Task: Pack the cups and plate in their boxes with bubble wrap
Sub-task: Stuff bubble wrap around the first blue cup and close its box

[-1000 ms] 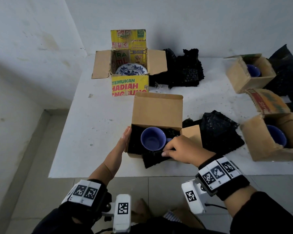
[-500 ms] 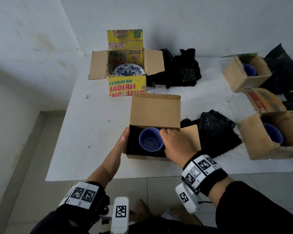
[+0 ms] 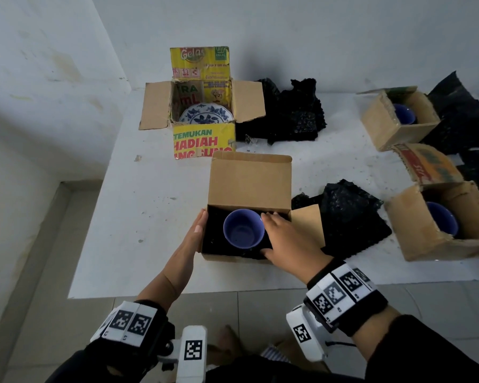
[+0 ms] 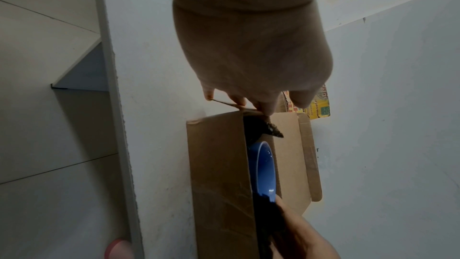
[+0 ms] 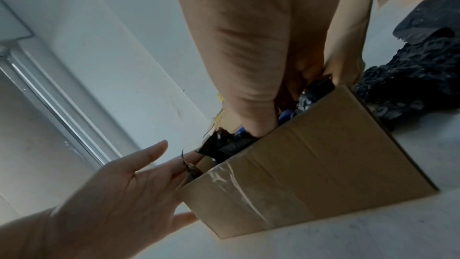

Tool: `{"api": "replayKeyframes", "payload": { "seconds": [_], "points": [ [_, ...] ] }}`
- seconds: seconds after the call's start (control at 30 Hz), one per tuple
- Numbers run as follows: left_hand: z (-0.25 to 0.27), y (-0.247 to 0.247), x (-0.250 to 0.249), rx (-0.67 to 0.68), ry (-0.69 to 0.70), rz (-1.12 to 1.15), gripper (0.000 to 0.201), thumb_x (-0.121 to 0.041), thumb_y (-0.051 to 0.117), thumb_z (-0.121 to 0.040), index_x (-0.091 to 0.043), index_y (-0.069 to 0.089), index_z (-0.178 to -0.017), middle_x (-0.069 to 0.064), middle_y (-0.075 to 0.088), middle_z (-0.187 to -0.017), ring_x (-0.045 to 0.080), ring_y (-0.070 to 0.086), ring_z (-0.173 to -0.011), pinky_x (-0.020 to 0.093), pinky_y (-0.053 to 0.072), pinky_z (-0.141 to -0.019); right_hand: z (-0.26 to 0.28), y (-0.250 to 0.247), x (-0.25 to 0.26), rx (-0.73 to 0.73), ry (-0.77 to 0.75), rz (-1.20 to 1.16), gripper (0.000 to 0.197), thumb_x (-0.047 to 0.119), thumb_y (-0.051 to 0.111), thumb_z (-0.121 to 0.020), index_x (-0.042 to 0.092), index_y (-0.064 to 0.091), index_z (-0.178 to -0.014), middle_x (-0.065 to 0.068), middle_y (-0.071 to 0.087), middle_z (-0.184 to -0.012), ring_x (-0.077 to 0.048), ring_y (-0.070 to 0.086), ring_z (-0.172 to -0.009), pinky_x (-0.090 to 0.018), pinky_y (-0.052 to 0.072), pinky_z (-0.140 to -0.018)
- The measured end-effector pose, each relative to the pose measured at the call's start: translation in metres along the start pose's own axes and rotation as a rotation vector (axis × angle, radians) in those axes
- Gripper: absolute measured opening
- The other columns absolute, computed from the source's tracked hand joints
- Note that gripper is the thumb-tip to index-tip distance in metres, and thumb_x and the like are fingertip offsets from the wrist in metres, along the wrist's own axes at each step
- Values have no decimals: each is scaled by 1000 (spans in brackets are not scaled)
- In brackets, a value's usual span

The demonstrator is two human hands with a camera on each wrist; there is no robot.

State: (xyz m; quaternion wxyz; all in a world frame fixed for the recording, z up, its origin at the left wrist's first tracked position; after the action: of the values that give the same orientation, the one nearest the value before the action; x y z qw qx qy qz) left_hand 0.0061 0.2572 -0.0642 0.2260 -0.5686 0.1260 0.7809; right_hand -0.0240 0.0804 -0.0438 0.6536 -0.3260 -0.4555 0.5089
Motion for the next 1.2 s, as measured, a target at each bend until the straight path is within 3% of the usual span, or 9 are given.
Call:
{"api": "replayKeyframes", "payload": {
  "seconds": [0.1,0.17,0.23,0.47,0.57,0.67,0.77,1.07,1.2],
  "points": [
    [-1,0,1,-8,2,-2,50,-49,18,-99,-38,19,-148,-26,19,-152,-14,17,-137,10,17,-108,-1,-4,2,-54,-1,23,74,29,66,-84,9,25,-143,-8,44,-139,-22,47,-124,-29,45,-84],
    [0,2,0,-16,7,-7,56,-55,21,-95,-37,19,-148,-25,18,-153,-13,17,-137,6,18,-104,-4,-6,6,-75,-1,55,68,23,67,-83,11,29,-138,-8,55,-125,-24,58,-105,-29,42,-64],
    [0,2,-1,-26,1,-14,62,-56,21,-89,-36,19,-148,-24,18,-153,-11,16,-138,7,18,-104,-7,-6,8,-82,16,106,65,18,65,-83,11,29,-136,-10,58,-118,-26,61,-95,-30,39,-58],
    [1,2,-1,-55,8,-35,65,-55,23,-87,-33,19,-148,-20,17,-154,-7,15,-140,20,14,-115,-12,-13,0,-53,-49,-30,50,8,61,-81,14,41,-126,-9,56,-118,-26,59,-96,-33,46,-69],
    [0,2,0,-59,11,-34,70,-63,27,-85,-34,20,-148,-22,17,-154,-8,15,-140,26,12,-118,-11,-13,-6,46,-60,-259,55,25,73,-77,16,45,-124,-2,57,-119,-20,57,-99,-34,50,-81],
    [1,3,1,-80,1,-34,65,-58,26,-87,-35,21,-147,-22,18,-154,-7,15,-140,27,13,-119,-13,-10,-4,17,-8,-236,72,50,81,-62,18,47,-117,1,57,-113,-17,57,-93,-34,52,-78],
    [1,4,-1,-96,5,-41,65,-55,25,-87,-33,20,-148,-21,17,-154,-6,15,-140,25,13,-118,-14,-8,-1,-36,32,-166,78,56,80,-59,16,46,-117,-2,55,-115,-19,56,-94,-34,51,-76],
    [0,5,0,-166,18,-102,67,-54,27,-86,-30,22,-148,-18,19,-154,-3,17,-140,26,13,-117,-12,-9,7,-126,-23,99,55,14,66,-81,9,37,-127,-15,45,-124,-28,51,-108,-30,40,-71],
    [1,2,-11,-297,-9,-291,67,-59,27,-82,-34,32,-144,-16,28,-151,7,19,-142,46,10,-118,-8,-16,1,-86,-63,-9,47,9,62,-83,10,42,-124,-14,52,-121,-28,56,-103,-32,43,-71]
  ]
}}
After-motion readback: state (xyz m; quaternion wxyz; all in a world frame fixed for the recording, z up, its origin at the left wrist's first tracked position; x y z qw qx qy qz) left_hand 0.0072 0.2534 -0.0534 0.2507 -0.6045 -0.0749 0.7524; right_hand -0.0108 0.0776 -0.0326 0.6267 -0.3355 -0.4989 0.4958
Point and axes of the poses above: each hand's wrist, its own z-axis away from the middle knuckle, its own y-axis out of the palm, x = y × z, the point moved 8 cm from there along -z, towards the middle knuckle
